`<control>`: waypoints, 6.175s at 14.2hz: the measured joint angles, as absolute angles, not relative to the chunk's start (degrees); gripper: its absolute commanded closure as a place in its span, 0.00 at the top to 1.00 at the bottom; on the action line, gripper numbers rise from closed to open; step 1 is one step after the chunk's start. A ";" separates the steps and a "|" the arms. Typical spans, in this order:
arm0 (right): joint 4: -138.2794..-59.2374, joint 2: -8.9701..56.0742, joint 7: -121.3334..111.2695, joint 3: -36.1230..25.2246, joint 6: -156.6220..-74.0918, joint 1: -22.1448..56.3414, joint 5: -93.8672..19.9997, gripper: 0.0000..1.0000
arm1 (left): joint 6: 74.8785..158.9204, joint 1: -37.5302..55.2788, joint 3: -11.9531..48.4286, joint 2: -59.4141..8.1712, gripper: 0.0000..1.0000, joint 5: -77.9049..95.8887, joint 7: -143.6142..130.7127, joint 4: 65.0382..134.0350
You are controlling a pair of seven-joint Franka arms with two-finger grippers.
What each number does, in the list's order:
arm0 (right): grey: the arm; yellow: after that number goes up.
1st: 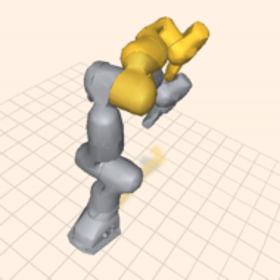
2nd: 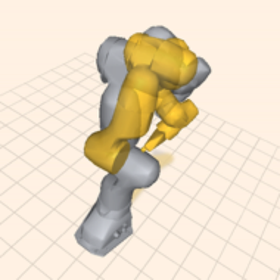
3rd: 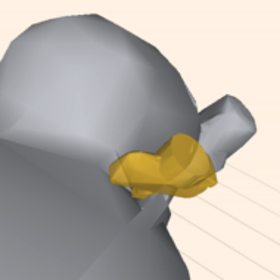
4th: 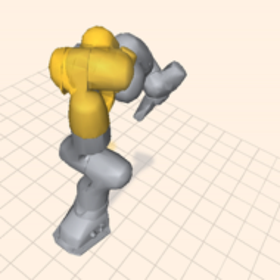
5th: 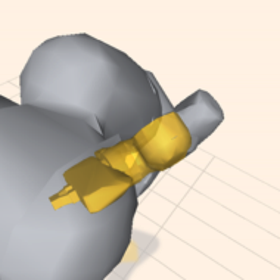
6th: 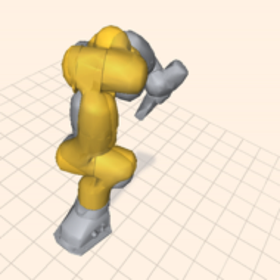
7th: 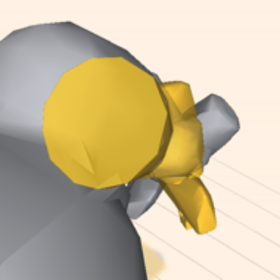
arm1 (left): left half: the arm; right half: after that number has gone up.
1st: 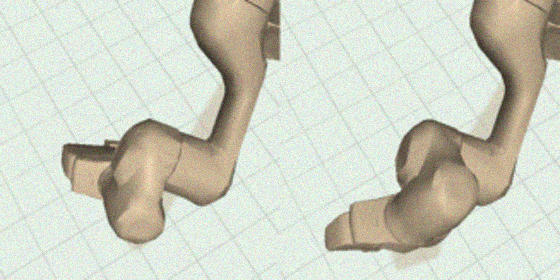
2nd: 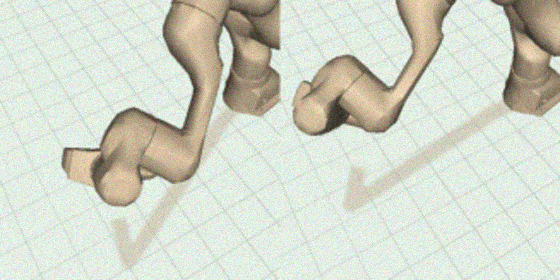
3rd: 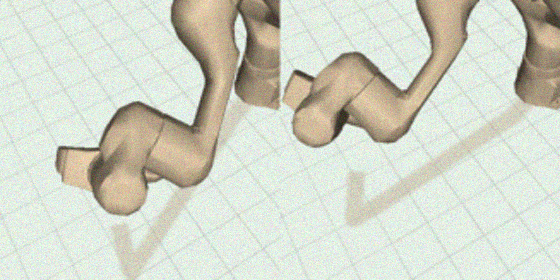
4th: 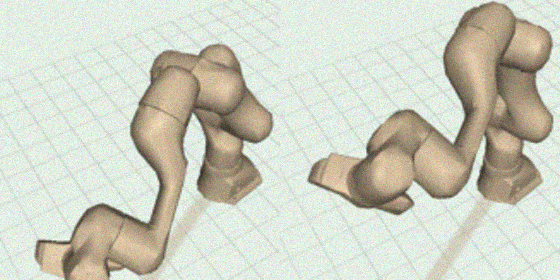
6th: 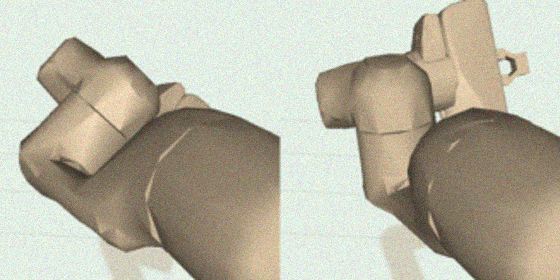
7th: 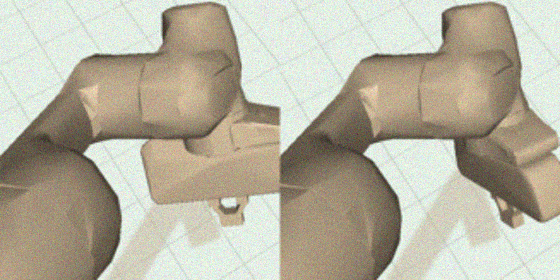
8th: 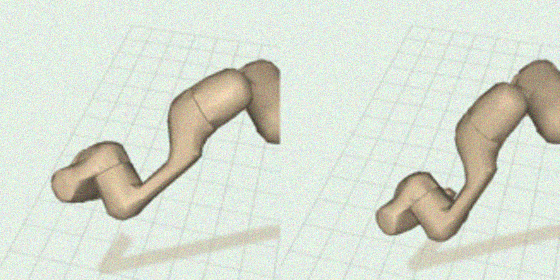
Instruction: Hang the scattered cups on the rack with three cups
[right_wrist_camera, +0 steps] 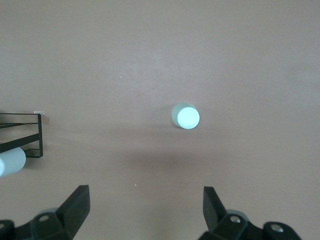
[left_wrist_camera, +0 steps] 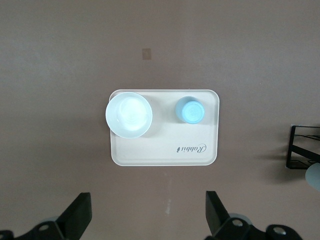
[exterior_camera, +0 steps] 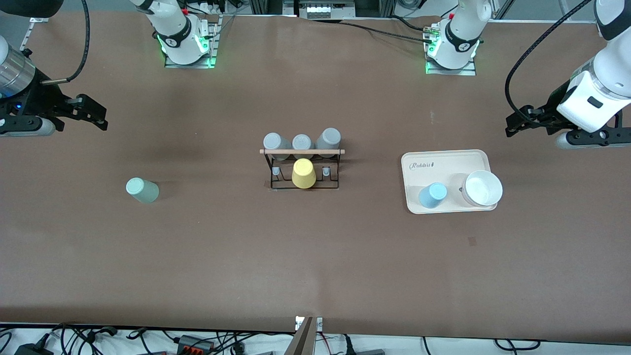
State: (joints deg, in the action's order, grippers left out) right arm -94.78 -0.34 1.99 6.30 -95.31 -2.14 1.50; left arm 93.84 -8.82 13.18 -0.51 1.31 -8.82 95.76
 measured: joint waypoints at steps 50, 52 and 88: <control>-93.24 0.42 1.93 6.69 -94.95 -1.99 1.49 1.00 | 138.82 -2.70 13.74 -28.51 0.54 1.39 -10.20 112.46; -93.24 0.42 1.93 6.69 -94.93 -1.99 1.49 1.00 | 138.91 -2.68 13.74 -28.31 0.31 1.39 -9.81 112.26; -108.52 28.54 1.09 5.44 -128.64 -8.44 9.49 0.44 | 115.77 17.81 21.59 -36.73 0.00 1.57 -18.85 76.71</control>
State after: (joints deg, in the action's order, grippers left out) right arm -108.52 28.54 1.09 5.44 -128.64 -8.44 9.49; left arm 115.77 17.81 21.59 -36.73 1.57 -18.85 76.71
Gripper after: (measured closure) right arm 0.216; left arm 0.335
